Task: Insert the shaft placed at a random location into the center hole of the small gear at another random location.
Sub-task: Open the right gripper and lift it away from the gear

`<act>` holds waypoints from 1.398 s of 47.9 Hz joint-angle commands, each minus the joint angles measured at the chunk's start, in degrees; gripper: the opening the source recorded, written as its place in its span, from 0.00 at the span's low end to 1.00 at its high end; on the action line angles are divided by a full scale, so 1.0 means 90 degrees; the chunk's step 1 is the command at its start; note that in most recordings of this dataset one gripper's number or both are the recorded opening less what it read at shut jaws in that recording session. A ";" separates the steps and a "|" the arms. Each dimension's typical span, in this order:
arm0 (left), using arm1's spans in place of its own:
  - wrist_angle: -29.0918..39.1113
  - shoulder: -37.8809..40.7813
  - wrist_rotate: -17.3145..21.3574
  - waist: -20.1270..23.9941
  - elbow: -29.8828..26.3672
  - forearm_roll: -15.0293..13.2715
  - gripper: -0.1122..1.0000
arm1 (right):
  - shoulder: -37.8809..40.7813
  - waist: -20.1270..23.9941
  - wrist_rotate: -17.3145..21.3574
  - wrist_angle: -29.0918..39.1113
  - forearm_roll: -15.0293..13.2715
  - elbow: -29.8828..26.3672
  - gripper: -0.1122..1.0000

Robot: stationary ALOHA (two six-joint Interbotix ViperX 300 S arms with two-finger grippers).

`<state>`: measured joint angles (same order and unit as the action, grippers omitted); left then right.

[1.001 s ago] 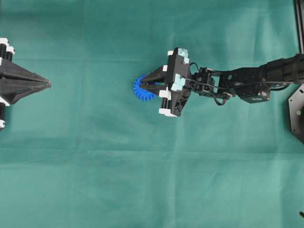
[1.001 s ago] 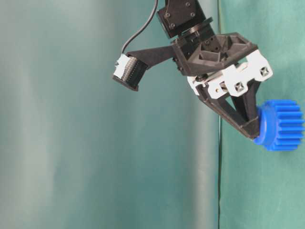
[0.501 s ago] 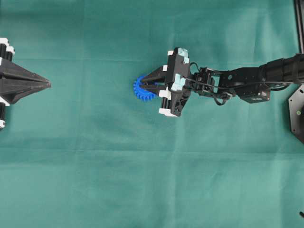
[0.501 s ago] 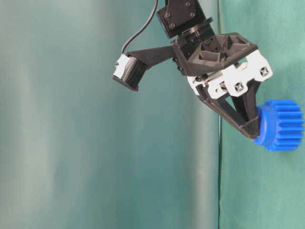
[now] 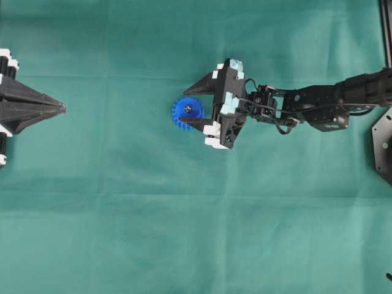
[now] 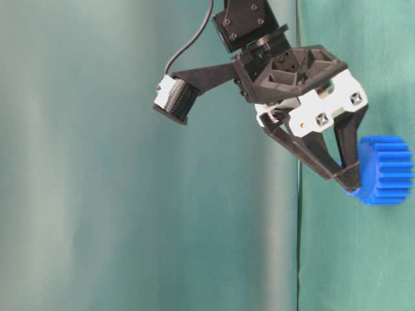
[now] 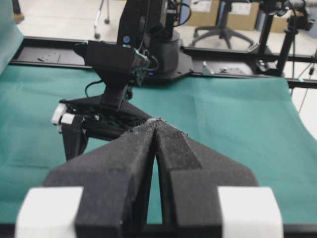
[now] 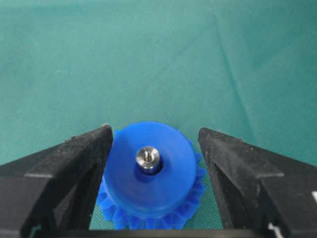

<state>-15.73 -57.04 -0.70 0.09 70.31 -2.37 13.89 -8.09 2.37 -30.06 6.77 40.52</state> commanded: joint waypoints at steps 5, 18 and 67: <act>-0.0039 0.0020 0.0010 0.0010 -0.0059 -0.0020 0.10 | -0.0791 0.0059 -0.0068 0.0225 -0.0029 -0.0107 0.77; -0.0039 0.0020 0.0000 0.0010 -0.0068 -0.0010 0.10 | -0.1162 0.0137 -0.0068 0.0527 -0.0039 -0.0078 0.77; -0.0029 -0.0029 0.0000 0.0010 -0.0068 -0.0020 0.10 | -0.3887 0.0244 0.0049 0.0664 0.0000 0.2441 0.77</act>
<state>-15.73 -57.48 -0.70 0.09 70.31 -2.46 -18.46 -6.06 2.64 -24.43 6.59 61.96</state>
